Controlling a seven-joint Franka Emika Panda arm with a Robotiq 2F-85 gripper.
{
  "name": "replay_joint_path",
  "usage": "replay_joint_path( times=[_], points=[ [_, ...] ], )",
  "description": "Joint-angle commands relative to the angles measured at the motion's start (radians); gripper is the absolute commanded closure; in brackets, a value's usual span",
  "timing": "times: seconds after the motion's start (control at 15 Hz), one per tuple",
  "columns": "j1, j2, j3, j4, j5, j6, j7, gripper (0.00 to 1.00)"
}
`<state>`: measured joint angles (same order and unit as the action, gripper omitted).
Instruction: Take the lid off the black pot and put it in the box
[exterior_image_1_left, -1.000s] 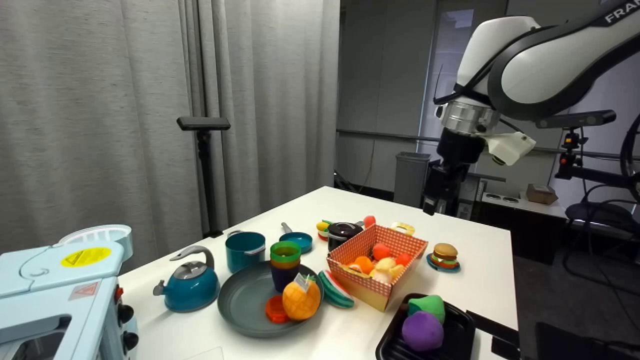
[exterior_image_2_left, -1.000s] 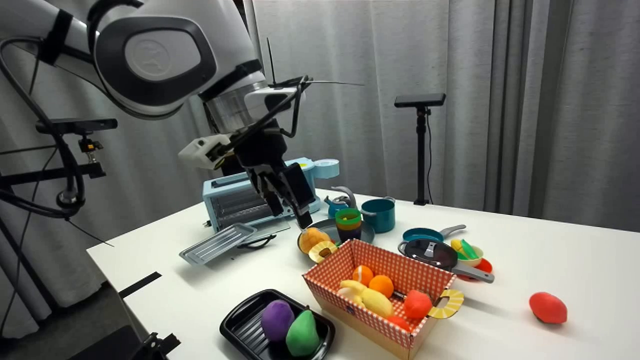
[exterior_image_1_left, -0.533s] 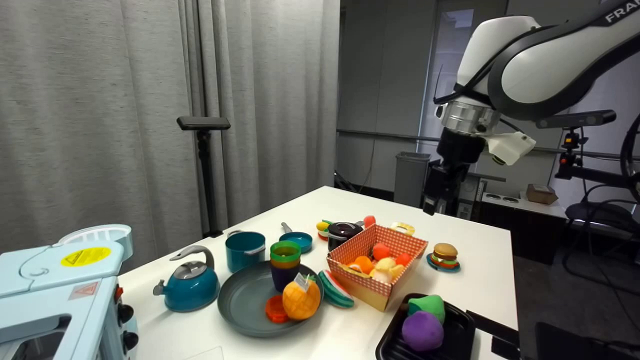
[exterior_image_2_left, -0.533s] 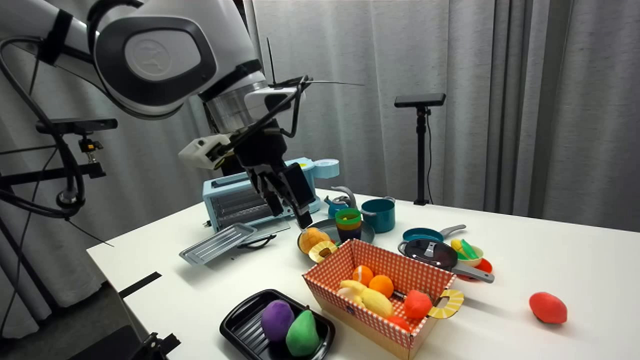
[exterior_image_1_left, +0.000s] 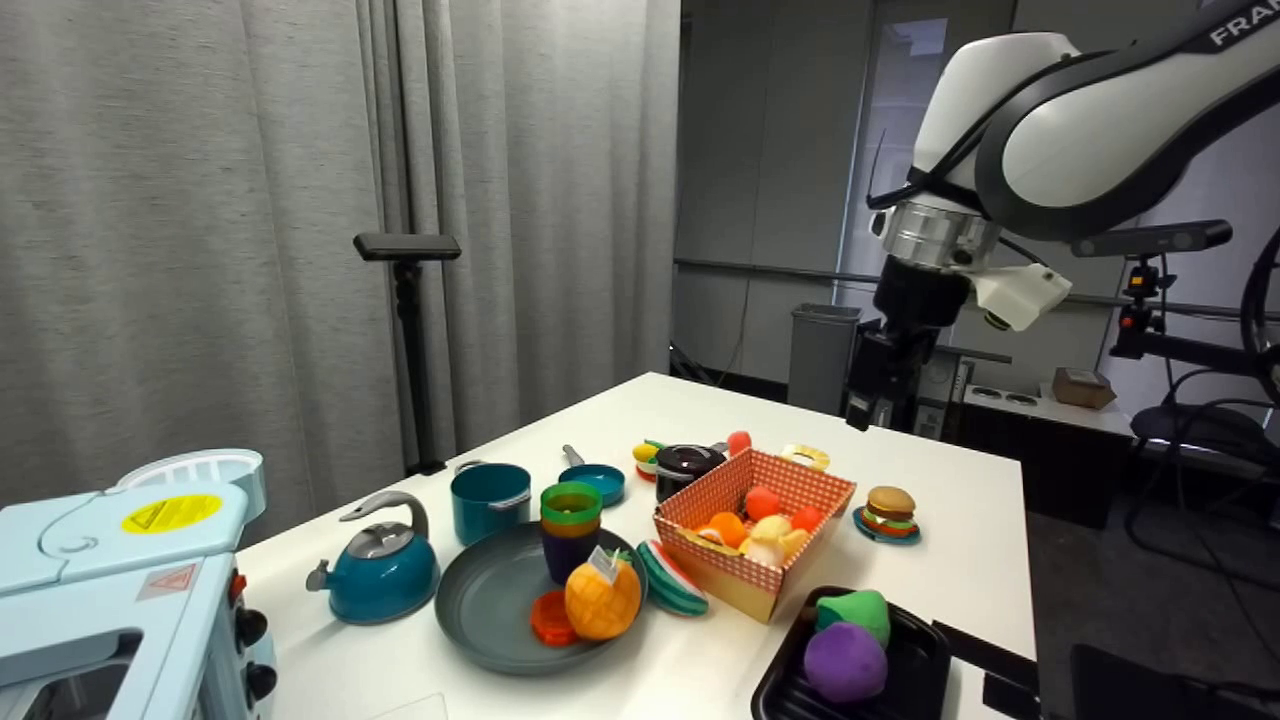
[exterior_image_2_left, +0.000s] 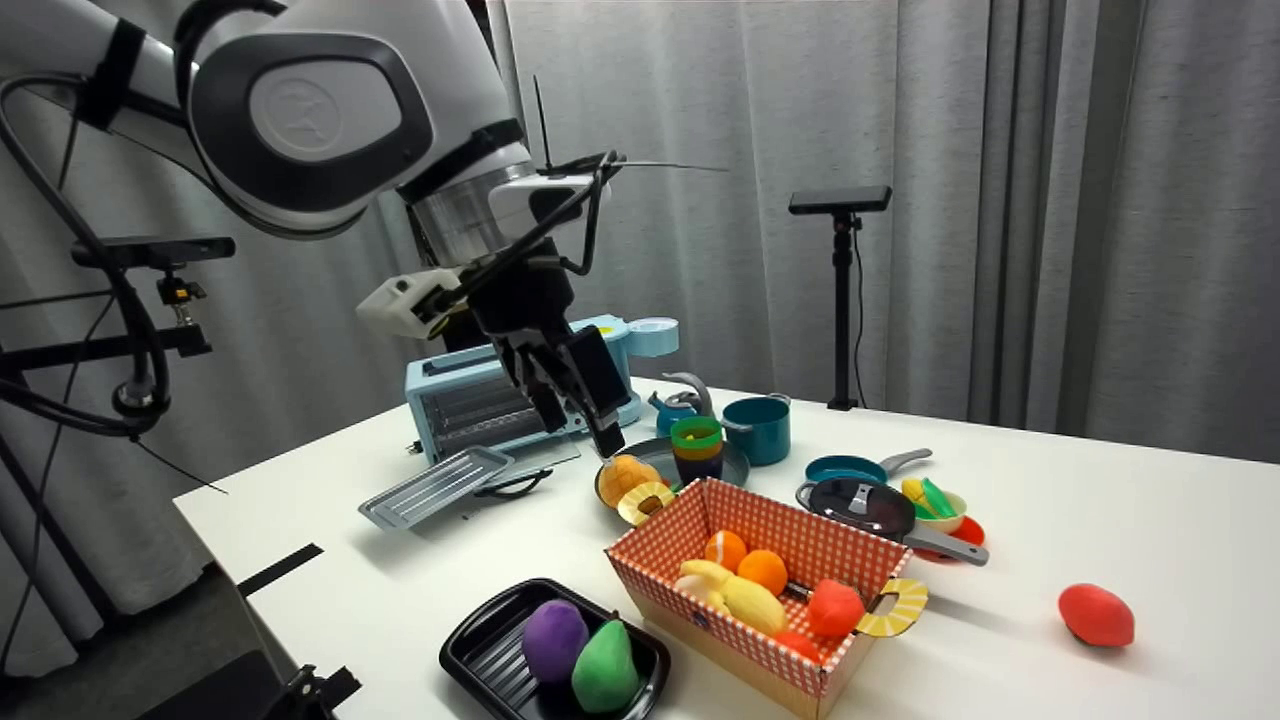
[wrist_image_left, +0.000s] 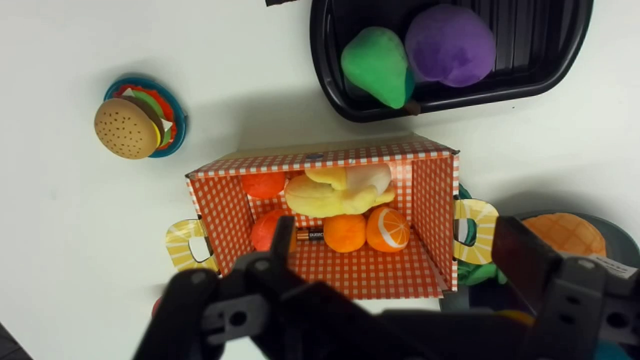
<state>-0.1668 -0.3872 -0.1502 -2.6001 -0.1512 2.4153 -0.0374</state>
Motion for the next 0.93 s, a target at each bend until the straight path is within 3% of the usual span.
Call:
replay_joint_path(
  times=[0.0, 0.07, 0.6, 0.67, 0.87],
  points=[
    [-0.011, 0.0, 0.01, -0.003, -0.005, 0.015, 0.014, 0.0],
    [-0.013, -0.016, 0.003, -0.05, -0.017, 0.018, -0.015, 0.0],
    [-0.022, 0.056, -0.023, -0.016, -0.006, 0.022, -0.032, 0.0],
    [0.03, 0.153, -0.009, 0.045, 0.06, 0.037, -0.024, 0.0],
    [0.051, 0.25, -0.006, 0.141, 0.131, 0.051, -0.016, 0.0]
  ],
)
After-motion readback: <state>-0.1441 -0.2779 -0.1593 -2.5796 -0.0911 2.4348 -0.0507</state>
